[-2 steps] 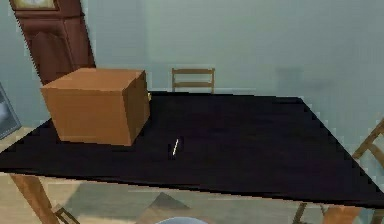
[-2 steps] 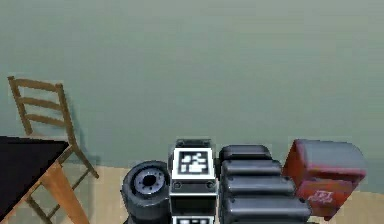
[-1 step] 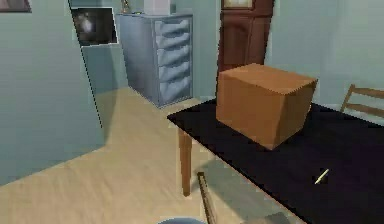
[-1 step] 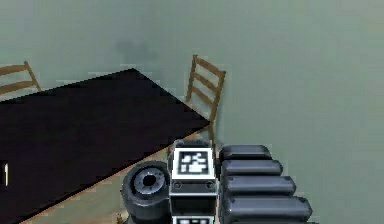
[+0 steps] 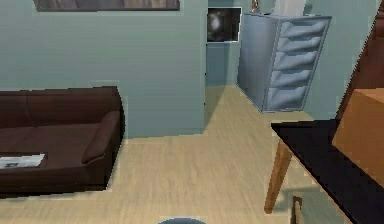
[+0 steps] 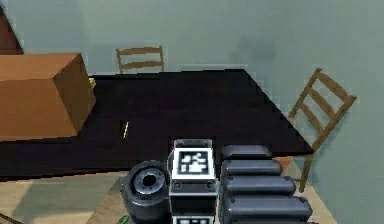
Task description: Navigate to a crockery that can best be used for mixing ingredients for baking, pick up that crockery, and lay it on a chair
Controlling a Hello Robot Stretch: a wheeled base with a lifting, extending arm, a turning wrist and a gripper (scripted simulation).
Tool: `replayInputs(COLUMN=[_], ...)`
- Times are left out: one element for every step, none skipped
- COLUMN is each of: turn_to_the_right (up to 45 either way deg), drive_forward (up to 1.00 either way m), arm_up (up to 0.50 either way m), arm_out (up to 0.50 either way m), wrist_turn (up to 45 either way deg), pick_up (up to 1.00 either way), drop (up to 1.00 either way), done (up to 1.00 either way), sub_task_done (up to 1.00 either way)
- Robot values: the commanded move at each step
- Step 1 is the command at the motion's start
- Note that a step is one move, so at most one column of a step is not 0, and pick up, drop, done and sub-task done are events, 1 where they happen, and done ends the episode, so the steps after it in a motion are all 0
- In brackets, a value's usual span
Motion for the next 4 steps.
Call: replayInputs(turn_to_the_right=[-3.0, 0.0, 0.0, 0.0], drive_forward=[0.0, 0.0, 0.0, 0.0], arm_up=[0.0, 0.0, 0.0, 0.0], arm_out=[0.0, 0.32, 0.0, 0.0], wrist_turn=[0.0, 0.0, 45.0, 21.0], pick_up=[0.0, 0.0, 0.0, 0.0], drop=[0.0, 0.0, 0.0, 0.0], done=[0.0, 0.0, 0.0, 0.0], sub_task_done=[0.0, 0.0, 0.0, 0.0])
